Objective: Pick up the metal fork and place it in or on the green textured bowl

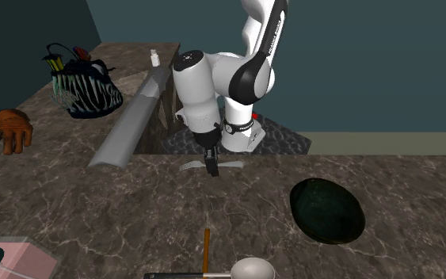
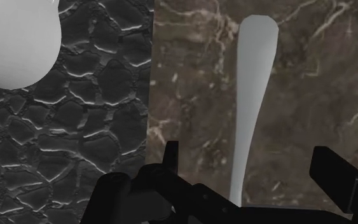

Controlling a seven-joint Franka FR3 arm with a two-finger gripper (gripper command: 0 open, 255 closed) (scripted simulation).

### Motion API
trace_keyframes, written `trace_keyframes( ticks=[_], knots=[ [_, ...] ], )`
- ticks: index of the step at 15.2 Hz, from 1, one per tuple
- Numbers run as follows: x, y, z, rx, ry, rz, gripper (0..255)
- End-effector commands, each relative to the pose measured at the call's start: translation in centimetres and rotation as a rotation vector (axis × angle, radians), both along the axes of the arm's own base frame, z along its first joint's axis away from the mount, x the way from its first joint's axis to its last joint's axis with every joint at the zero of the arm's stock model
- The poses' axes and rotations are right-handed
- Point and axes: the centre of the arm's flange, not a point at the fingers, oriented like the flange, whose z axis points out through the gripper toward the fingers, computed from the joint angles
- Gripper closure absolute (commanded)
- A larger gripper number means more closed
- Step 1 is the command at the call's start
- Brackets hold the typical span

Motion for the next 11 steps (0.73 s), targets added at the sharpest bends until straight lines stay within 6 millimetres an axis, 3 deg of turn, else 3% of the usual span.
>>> trace_keyframes(
  ticks=[1,5,6,11],
  knots=[
    [-0.03,-0.02,-0.07,0.0,0.0,0.0,0],
    [-0.03,-0.02,-0.06,0.0,0.0,0.0,0],
    [-0.03,-0.02,-0.06,0.0,0.0,0.0,255],
    [-0.03,-0.02,-0.06,0.0,0.0,0.0,255]
  ],
)
